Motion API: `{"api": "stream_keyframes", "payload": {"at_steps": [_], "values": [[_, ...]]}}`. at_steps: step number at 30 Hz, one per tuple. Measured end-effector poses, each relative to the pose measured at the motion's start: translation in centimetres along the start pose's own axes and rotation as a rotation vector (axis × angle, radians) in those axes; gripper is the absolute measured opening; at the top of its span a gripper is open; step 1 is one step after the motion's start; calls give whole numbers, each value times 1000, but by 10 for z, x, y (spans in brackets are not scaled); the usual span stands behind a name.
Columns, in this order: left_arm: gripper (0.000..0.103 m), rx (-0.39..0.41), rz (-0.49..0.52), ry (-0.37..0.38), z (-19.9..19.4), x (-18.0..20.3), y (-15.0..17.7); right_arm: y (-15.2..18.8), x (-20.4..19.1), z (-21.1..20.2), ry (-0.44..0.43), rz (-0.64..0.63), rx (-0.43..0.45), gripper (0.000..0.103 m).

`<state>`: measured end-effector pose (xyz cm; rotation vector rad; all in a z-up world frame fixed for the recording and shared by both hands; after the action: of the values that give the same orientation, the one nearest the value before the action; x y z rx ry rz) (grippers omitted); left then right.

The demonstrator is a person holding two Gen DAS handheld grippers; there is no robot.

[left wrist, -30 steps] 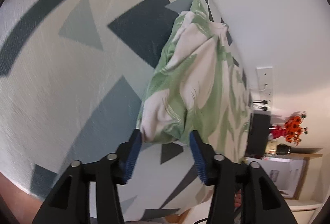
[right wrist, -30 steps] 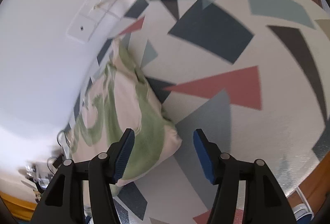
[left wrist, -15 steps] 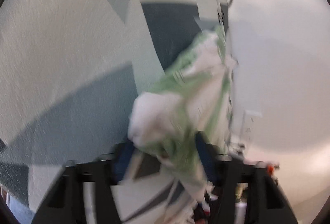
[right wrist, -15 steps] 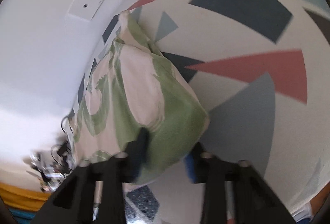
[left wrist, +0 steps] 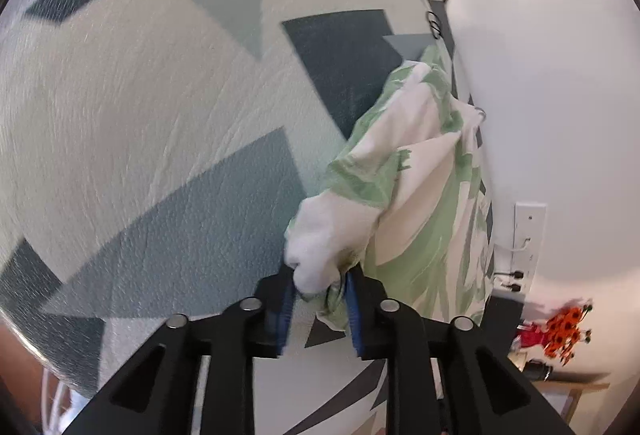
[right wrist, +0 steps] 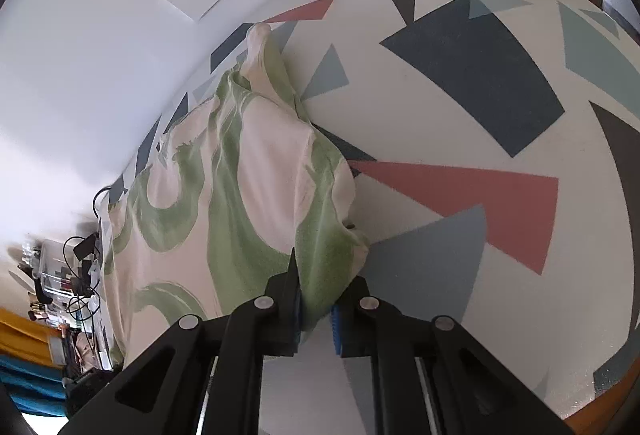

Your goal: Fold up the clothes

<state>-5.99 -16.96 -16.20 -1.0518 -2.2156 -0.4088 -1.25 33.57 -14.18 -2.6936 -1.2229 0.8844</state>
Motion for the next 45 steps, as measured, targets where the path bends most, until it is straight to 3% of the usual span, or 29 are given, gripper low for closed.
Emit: {"api": "stream_keyframes", "payload": {"at_steps": [1,2,3,4,9,13,16,20,22,24,29,31,34,37,40,42,45], "values": [[22,8,19,-15,-6,2,-1,-1,1,1,-1,14,-4,12],[22,17,37,-30,-11,3,-2,-3,3,1,-1,30,-9,20],[22,40,54,-43,-19,5,-4,-3,4,-1,4,43,-13,34],[22,65,69,-54,-28,7,-7,-5,7,-6,26,55,-3,38],[26,167,182,-111,-65,20,-32,-21,7,-50,73,35,147,45],[26,89,402,-170,-43,59,-62,-38,-27,-60,51,-101,183,52],[26,89,565,-251,-16,83,-75,-42,-67,-50,71,-258,204,62],[26,104,705,-365,14,101,-79,-39,-107,-34,72,-418,235,62],[26,144,738,-444,21,104,-84,-35,-119,-26,70,-463,245,62],[26,153,757,-454,28,105,-90,-31,-129,-19,63,-488,250,62],[26,7,754,-296,43,105,-92,-20,-134,-5,36,-456,225,62],[26,-26,803,-299,49,106,-89,-20,-133,0,46,-443,221,62],[26,-52,847,-322,57,103,-87,-23,-129,11,94,-432,207,62],[3,-62,842,-326,59,100,-88,-30,-121,29,137,-404,169,62],[1,-43,841,-346,53,100,-94,-32,-110,54,236,-421,97,62],[1,9,847,-411,45,99,-110,-31,-102,72,324,-448,33,62],[1,-9,787,-377,38,93,-129,-32,-95,81,360,-449,23,62]]}}
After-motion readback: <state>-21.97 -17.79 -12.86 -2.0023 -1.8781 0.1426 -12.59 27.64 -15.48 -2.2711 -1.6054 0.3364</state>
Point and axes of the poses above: each gripper's, at about its wrist camera, not at the fingertips, and z roughly the way its jaws point, x to its right, y to its underside, the point moved 5 cm from there along z, roughly the way its jaws point, and after that the axes turned 2 degrees about y, right-handed, at the moved point
